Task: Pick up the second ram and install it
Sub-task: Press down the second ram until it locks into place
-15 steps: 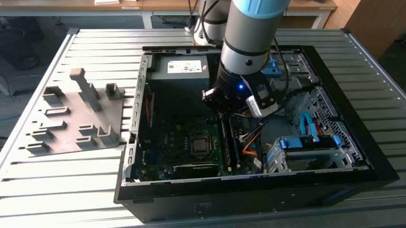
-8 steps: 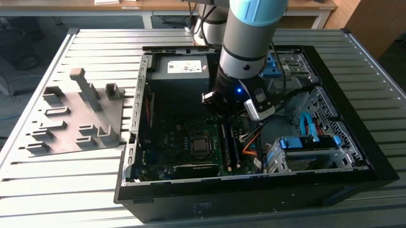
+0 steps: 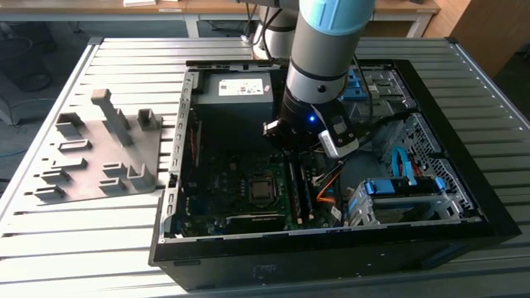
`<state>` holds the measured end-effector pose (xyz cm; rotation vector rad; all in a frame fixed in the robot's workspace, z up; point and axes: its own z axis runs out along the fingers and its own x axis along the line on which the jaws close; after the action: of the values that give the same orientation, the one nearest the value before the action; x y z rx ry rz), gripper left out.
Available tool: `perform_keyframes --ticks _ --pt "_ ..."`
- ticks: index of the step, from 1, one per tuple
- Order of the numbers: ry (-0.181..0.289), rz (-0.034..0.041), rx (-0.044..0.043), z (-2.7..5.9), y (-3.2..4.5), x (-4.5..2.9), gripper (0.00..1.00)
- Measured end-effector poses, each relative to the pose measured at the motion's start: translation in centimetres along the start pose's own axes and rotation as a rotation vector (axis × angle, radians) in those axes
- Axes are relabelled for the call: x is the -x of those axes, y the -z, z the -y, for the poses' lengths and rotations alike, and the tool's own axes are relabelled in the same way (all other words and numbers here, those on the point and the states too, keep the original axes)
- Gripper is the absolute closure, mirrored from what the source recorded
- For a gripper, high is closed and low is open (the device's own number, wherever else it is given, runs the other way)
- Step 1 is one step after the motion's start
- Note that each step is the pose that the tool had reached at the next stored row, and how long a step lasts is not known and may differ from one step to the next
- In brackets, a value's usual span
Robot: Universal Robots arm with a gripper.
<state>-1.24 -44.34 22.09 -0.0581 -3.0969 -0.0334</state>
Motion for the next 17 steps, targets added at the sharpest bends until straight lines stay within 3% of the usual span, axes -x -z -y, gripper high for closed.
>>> perform_keyframes --ticks 3,7,17 --pt "0.000 -0.0003 -0.0019 0.00 1.08 -0.05 0.90" --pt "0.000 -0.0001 -0.0044 0.40 1.15 -0.09 0.90" --pt "-0.001 -0.0009 -0.0289 3.35 1.02 -0.01 0.90"
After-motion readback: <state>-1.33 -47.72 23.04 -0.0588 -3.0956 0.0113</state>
